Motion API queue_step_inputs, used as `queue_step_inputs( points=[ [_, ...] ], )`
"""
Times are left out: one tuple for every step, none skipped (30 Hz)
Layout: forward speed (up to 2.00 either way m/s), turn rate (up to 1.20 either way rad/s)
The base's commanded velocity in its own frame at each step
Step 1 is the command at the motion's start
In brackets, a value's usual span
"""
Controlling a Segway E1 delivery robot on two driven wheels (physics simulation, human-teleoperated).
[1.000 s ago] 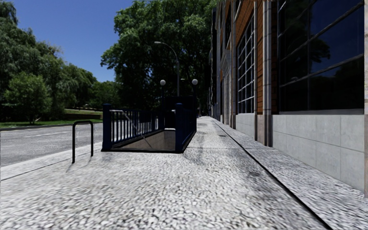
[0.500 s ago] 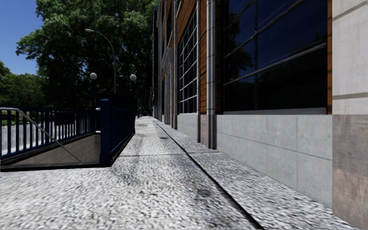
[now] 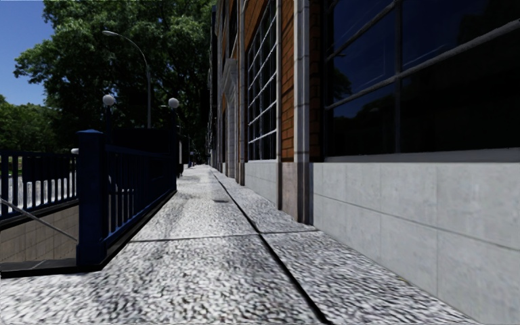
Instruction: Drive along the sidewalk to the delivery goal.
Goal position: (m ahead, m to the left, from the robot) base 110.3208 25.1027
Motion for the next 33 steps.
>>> queue_step_inputs(
  points=[
    [2.0, 0.0],
    [2.0, 0.0],
    [2.0, 0.0],
    [2.0, 0.0],
    [2.0, 0.0],
    [2.0, 0.0],
    [2.0, 0.0],
    [2.0, 0.0],
    [2.0, 0.0],
    [2.0, 0.0],
    [2.0, 0.14],
    [2.0, 0.2],
    [2.0, 0.23],
    [2.0, 0.23],
    [2.0, 0.26],
    [2.0, 0.27],
    [2.0, 0.28],
    [2.0, 0.28],
    [2.0, 0.28],
    [2.0, 0.29],
    [2.0, 0.32],
    [2.0, 0.33],
    [2.0, 0.33],
    [2.0, 0.33],
    [2.0, 0.33],
    [2.0, 0.33],
    [2.0, 0.33],
    [2.0, 0.33],
    [2.0, 0.33],
    [2.0, 0.33],
    [2.0, 0.33],
    [2.0, 0.33],
    [2.0, 0.33]
  ],
)
